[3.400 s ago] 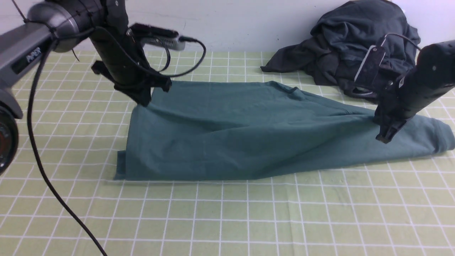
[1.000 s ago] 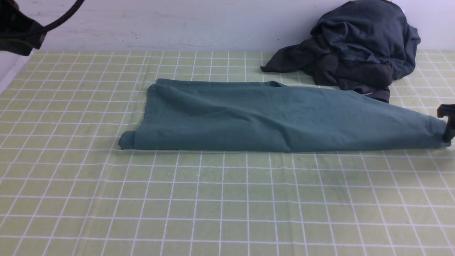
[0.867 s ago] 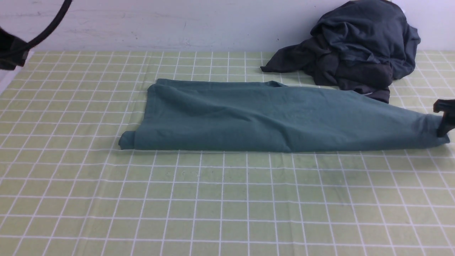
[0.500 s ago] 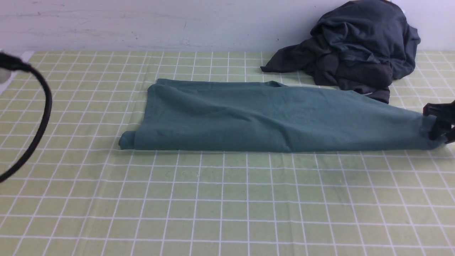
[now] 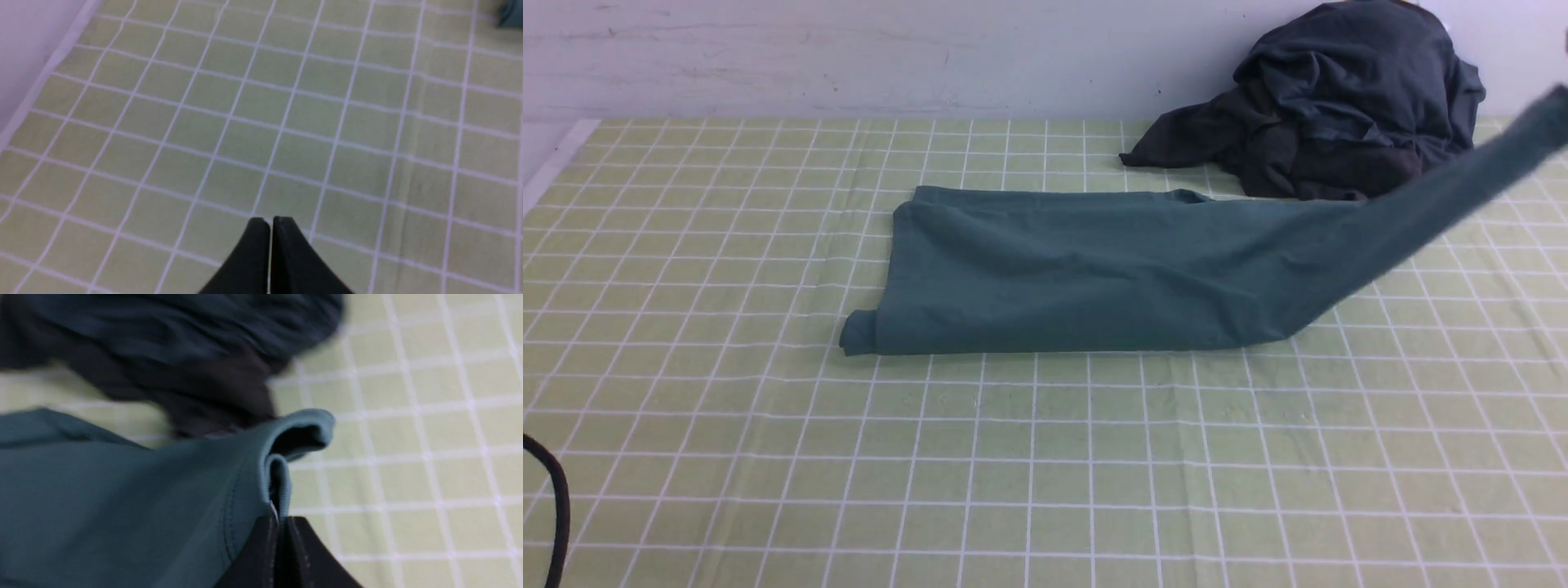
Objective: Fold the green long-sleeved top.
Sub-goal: Use the right arm to drag the right edge of the fabric to the left and folds it over the left edge
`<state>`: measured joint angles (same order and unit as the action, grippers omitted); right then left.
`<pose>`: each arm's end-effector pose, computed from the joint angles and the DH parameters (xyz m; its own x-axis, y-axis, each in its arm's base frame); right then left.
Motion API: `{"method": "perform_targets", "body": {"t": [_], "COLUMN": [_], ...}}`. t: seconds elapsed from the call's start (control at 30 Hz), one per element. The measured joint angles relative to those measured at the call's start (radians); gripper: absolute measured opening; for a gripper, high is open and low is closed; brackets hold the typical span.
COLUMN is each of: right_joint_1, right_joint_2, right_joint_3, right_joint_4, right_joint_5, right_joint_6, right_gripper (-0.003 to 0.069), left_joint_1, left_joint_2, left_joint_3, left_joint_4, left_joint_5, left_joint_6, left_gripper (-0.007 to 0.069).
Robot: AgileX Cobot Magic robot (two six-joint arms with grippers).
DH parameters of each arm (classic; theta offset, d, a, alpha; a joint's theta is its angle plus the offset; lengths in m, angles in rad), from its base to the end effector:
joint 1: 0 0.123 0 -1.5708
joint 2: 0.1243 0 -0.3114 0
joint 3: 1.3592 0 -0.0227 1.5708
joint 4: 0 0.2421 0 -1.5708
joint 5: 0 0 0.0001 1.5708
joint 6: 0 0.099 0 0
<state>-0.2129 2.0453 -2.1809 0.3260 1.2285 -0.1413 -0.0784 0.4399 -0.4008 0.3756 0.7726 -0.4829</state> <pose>0.4544 -0.0677 0.3770 -0.8169 0.1490 -0.5572 0.0161 0.9716 0.2362 0.0533 0.0213 0.2630 -0.5947 -0.1532 -0.7892 -0.2494 0.9684 -0.0001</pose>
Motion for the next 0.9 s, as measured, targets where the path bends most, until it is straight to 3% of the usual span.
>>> {"method": "perform_targets", "body": {"t": [0.2, 0.33, 0.43, 0.6, 0.8, 0.9], "right_joint_1": [0.323, 0.542, 0.646, 0.76, 0.815, 0.815], "right_joint_2": [-0.001, 0.08, 0.168, 0.291, 0.357, 0.357], "right_joint_3": [-0.055, -0.057, -0.057, -0.057, -0.056, -0.057], "right_joint_4": [0.122, 0.145, 0.145, 0.15, 0.155, 0.145], "right_joint_5": [-0.061, -0.216, -0.345, -0.51, -0.628, -0.641], "right_joint_6": [-0.006, -0.044, -0.085, -0.106, -0.114, -0.116], "right_gripper": [0.0003, 0.0003, 0.0003, 0.0043, 0.0266, 0.0312], "left_joint_1": [0.0, 0.0, 0.0, 0.0, 0.0, 0.0], "left_joint_2": [-0.089, -0.106, -0.108, -0.108, -0.11, -0.11], "left_joint_3": [0.011, 0.011, 0.011, 0.011, 0.011, 0.011], "left_joint_4": [-0.003, -0.003, -0.008, -0.026, -0.027, -0.027], "left_joint_5": [-0.068, -0.068, -0.068, -0.068, -0.068, -0.069], "left_joint_6": [-0.012, -0.014, -0.014, -0.014, -0.014, -0.014], "left_gripper": [-0.0003, -0.0003, -0.0003, -0.0003, -0.0003, -0.0003]}}
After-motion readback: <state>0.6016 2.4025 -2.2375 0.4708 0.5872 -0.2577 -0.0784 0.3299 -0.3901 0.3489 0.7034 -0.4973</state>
